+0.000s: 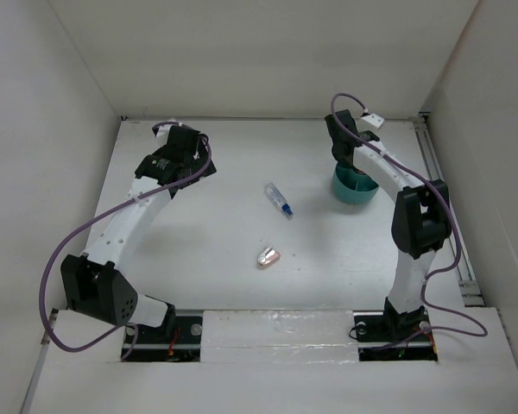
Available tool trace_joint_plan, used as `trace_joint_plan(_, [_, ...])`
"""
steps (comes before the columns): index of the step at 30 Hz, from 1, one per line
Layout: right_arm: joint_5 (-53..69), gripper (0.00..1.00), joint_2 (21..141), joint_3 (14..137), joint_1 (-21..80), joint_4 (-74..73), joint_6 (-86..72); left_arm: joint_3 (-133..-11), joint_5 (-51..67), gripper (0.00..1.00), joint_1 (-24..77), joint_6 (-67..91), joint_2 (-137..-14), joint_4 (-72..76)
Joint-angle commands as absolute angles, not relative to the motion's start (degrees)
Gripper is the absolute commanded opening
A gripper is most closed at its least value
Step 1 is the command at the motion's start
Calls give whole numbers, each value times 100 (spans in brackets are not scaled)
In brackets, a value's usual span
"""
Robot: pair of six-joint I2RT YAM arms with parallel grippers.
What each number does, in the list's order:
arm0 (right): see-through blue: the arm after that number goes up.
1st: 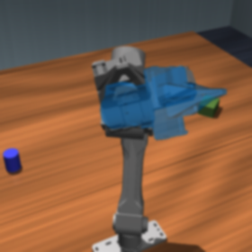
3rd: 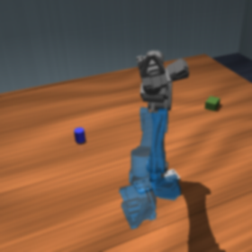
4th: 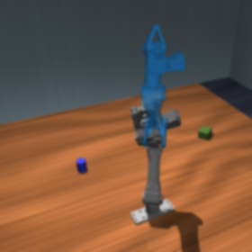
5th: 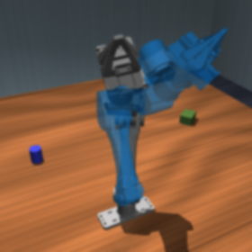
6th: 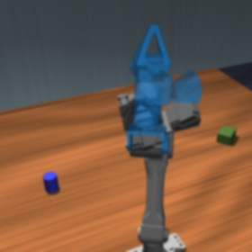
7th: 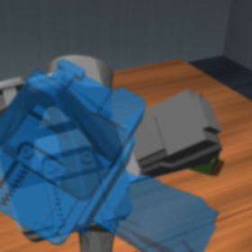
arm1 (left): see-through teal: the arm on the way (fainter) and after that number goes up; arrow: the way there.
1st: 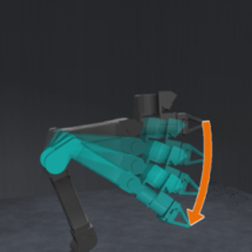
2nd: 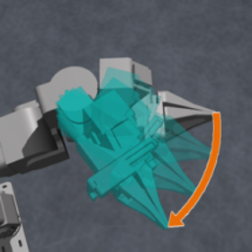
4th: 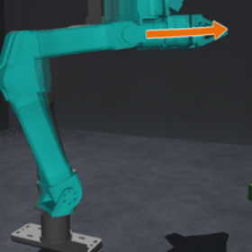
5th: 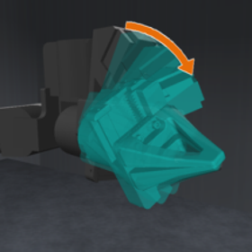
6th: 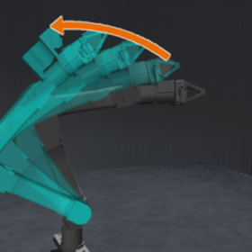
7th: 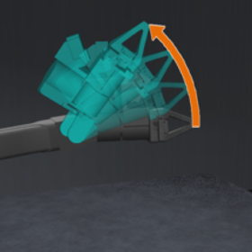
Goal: Sort the stationery into containers
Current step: Place the stationery in the storage box.
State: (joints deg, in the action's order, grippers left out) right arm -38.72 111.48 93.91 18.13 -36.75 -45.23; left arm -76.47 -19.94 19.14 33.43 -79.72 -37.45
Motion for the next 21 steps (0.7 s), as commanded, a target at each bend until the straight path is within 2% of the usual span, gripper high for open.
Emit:
trace_joint_plan(1, [-3885,22,11206,9404,1837,-3454,-4447,-7576,-2013,100,1925,3270,-7708,-3639])
trace_joint_plan(3, [-3885,26,11206,9404,1837,-3454,-4447,-7576,-2013,100,1925,3270,-7708,-3639])
trace_joint_plan(11, [-3885,27,11206,9404,1837,-3454,-4395,-7576,-1960,100,1925,3217,-7708,-3639])
trace_joint_plan(16, [-3885,38,11206,9404,1837,-3454,-4395,-7576,-1960,100,1925,3217,-7708,-3586])
trace_joint_plan(17, [-3885,45,11206,9404,1837,-3454,-4395,-7576,-1908,100,1925,3217,-7708,-3586])
trace_joint_plan(21, [-3833,45,11206,9404,1837,-3401,-4395,-7576,-1907,100,1925,3217,-7708,-3586])
